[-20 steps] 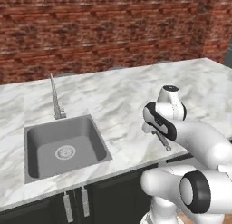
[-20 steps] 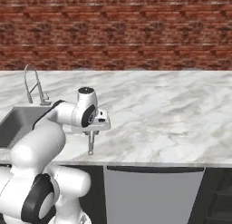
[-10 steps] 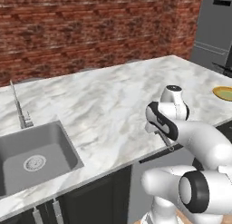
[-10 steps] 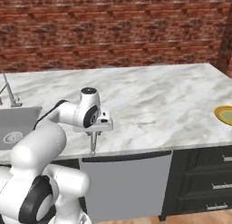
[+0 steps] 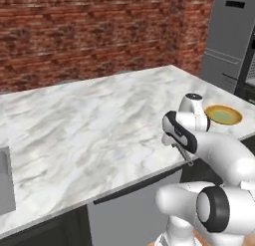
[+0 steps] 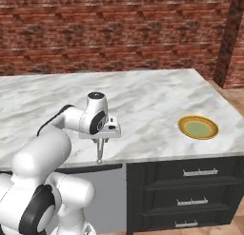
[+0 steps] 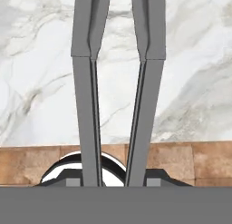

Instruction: Pick up the tongs from the counter and place them near the plate next to the oven.

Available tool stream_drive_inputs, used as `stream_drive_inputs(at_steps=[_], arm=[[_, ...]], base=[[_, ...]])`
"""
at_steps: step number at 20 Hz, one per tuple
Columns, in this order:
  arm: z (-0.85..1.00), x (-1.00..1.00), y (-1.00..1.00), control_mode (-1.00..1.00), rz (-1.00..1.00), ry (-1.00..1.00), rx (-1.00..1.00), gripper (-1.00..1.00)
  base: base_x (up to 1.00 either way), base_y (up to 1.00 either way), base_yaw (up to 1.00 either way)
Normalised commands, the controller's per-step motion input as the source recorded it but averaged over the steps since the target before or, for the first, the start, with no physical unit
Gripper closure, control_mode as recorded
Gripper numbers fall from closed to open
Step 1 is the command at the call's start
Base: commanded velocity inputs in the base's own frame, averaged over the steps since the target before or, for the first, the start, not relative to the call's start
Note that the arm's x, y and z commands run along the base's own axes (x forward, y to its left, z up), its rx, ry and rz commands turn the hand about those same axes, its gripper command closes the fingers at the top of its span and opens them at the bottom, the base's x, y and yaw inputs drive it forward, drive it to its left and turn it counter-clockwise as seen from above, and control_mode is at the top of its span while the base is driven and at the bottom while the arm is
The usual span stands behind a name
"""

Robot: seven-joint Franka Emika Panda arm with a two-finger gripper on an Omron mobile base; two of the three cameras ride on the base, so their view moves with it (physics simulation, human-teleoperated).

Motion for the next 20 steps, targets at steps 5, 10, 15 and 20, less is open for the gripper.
stream_drive_inputs(at_steps=[5, 10, 15, 20], arm=[[0.00, 0.00, 0.00, 1.00, 0.00, 0.00, 0.00, 1.00], [0.00, 0.00, 0.00, 1.00, 0.00, 0.00, 0.00, 1.00], [-0.10, 0.36, -0.13, -1.00, 0.10, 0.00, 0.04, 1.00], [-0.62, 0.50, 0.00, -1.00, 0.21, 0.04, -0.03, 1.00]], base=[[0.36, -0.96, 0.14], [0.57, -0.74, 0.16], [0.55, -0.23, 0.15], [0.00, 0.00, 0.00]])
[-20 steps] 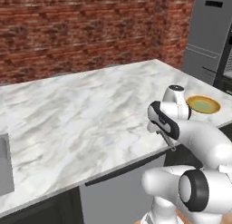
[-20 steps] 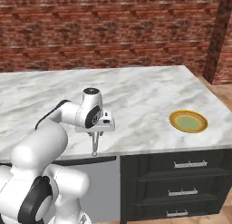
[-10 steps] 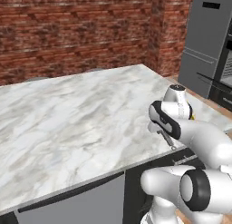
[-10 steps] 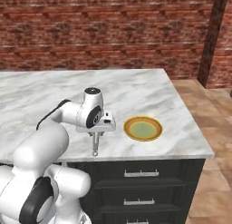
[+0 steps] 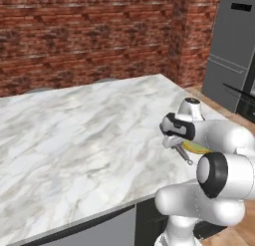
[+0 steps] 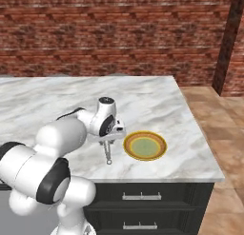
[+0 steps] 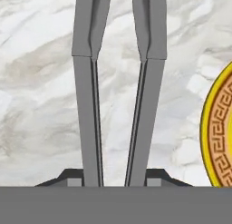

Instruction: Pick up the tongs from the counter and place them near the plate next to the oven.

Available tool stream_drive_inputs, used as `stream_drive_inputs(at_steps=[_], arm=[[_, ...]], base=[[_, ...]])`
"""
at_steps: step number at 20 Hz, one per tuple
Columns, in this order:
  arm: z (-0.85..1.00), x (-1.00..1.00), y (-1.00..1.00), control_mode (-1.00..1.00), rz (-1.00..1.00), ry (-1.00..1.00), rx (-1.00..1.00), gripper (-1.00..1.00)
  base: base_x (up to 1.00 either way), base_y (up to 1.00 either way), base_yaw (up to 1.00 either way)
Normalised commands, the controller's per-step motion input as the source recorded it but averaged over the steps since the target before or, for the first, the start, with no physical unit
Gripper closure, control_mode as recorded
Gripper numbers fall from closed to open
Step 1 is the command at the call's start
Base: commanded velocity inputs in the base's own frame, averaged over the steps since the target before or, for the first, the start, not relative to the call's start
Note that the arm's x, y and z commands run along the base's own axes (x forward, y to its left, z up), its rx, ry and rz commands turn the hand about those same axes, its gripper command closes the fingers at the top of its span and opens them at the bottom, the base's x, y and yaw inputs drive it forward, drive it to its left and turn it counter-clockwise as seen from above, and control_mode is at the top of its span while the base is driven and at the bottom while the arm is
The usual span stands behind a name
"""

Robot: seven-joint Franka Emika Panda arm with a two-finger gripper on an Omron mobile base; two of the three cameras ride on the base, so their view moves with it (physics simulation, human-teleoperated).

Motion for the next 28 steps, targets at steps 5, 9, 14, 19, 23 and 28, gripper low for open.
stream_drive_inputs(at_steps=[5, 9, 14, 19, 23, 28], arm=[[-0.82, 0.44, 0.38, -1.00, 0.08, 0.12, -0.16, 1.00], [-0.27, 0.25, 0.08, -1.00, 0.00, 0.07, -0.01, 1.00], [-0.22, 0.19, 0.01, -1.00, -0.01, 0.00, 0.00, 1.00], [-0.41, 0.17, 0.00, -1.00, 0.00, 0.00, 0.00, -1.00], [-0.11, 0.01, 0.00, -1.00, 0.00, -0.10, 0.00, -1.00], [0.45, -0.30, 0.00, -1.00, 0.00, -0.19, 0.00, -1.00]], base=[[0.00, 0.00, 0.00], [0.00, 0.00, 0.00], [0.00, 0.00, 0.00], [0.00, 0.00, 0.00], [0.00, 0.00, 0.00], [0.00, 0.00, 0.00]])
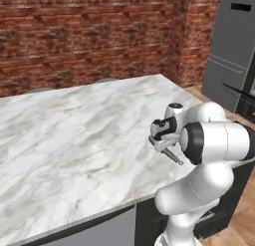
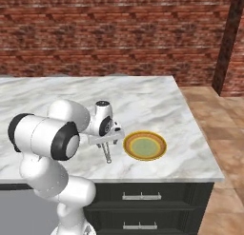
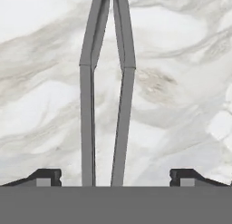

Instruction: Pick up the tongs from the counter and place them near the plate next to the oven.

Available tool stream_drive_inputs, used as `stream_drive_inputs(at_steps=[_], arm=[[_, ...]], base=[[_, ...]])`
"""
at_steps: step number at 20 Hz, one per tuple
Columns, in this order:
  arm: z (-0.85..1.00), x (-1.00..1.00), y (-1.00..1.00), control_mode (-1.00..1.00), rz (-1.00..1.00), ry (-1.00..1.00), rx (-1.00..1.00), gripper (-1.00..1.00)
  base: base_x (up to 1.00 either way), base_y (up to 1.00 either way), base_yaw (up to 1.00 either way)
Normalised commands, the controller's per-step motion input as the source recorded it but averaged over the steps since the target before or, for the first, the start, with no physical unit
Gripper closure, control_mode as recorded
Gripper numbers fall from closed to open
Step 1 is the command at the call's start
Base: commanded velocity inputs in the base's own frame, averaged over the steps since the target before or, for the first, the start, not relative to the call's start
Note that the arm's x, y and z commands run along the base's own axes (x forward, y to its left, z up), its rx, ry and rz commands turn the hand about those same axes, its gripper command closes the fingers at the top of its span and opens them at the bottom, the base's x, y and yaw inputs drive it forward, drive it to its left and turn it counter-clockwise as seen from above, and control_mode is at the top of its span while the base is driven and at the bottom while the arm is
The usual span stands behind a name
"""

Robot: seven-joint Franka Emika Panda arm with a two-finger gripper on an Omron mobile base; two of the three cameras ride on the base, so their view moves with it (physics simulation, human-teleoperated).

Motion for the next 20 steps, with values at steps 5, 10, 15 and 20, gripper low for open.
stream_drive_inputs(at_steps=[5, 10, 15, 20], arm=[[0.92, -0.41, 0.00, -1.00, 0.00, -0.20, 0.00, -1.00], [0.91, -0.48, 0.00, -1.00, 0.00, -0.13, 0.00, -1.00], [0.93, -0.47, 0.00, -1.00, 0.00, -0.15, 0.00, -1.00], [0.90, -0.44, 0.01, -1.00, 0.00, -0.19, 0.00, -1.00]], base=[[0.00, 0.00, 0.00], [0.00, 0.00, 0.00], [0.00, 0.00, 0.00], [0.00, 0.00, 0.00]])
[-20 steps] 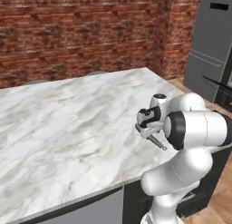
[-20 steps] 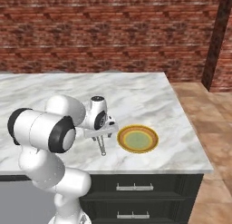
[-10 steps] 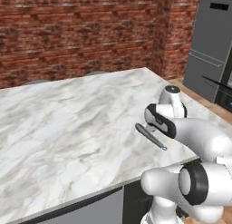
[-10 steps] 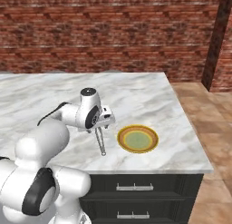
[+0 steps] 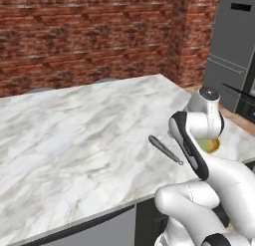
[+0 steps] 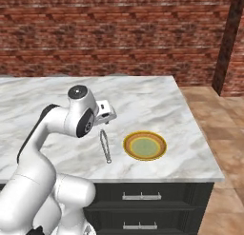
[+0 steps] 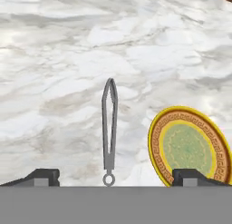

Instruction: Pick up the tongs from the counter and place them near the plate next to the oven.

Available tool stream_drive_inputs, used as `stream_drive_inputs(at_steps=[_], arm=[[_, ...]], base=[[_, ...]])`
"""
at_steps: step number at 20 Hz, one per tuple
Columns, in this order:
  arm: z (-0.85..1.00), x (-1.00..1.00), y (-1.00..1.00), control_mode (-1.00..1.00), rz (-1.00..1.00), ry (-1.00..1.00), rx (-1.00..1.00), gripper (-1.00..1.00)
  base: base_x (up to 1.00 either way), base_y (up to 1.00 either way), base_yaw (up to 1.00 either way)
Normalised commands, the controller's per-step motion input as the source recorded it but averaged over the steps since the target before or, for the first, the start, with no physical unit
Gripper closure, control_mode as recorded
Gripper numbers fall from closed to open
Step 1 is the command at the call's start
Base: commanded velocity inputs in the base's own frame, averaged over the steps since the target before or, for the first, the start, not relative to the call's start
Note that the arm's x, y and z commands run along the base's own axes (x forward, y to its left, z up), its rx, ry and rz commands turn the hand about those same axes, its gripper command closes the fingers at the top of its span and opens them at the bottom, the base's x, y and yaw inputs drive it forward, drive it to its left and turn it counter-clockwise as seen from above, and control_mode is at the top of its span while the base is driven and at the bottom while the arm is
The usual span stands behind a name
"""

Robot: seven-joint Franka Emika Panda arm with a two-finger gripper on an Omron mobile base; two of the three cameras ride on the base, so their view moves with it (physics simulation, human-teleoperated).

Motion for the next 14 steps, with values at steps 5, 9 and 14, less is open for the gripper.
stream_drive_inputs(at_steps=[5, 9, 14], arm=[[0.85, -0.53, 0.04, -1.00, 0.00, -0.22, 0.00, -1.00], [0.76, -0.59, 0.08, -1.00, 0.00, -0.20, -0.02, -1.00], [0.71, -0.58, 0.10, -1.00, 0.00, -0.14, -0.01, -1.00]], base=[[0.00, 0.00, 0.00], [0.00, 0.00, 0.00], [0.00, 0.00, 0.00]])
